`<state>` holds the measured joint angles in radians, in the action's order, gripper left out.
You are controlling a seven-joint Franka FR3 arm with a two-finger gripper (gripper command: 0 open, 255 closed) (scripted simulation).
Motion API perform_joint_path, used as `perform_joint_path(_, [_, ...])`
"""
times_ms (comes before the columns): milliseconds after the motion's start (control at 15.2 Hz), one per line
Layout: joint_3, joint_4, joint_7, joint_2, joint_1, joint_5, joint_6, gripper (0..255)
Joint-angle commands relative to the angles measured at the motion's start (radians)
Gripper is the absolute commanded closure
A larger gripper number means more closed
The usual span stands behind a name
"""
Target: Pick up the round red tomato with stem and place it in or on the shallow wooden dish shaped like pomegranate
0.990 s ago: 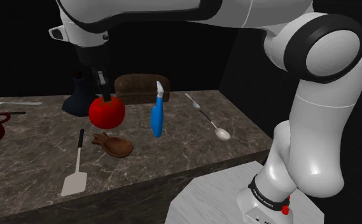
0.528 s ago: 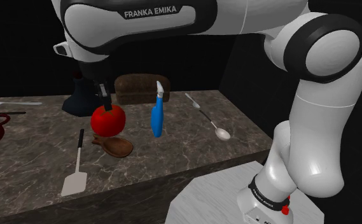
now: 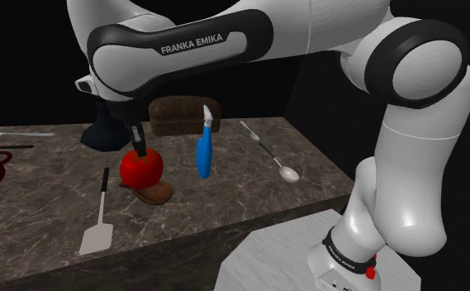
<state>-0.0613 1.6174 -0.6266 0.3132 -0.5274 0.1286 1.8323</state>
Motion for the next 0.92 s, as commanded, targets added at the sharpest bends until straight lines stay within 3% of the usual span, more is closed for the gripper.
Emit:
perform_joint_path(0, [0.001,0.019,0.002,0.004,0.001,0.001,0.023,255])
perform_joint_path(528, [0.001,0.019,0.002,0.004,0.001,0.001,0.023,255])
perform_joint_path(594, [0.001,0.019,0.002,0.004,0.001,0.001,0.023,0])
perform_joint_path(858, [0.001,0.019,0.002,0.004,0.001,0.001,0.023,0])
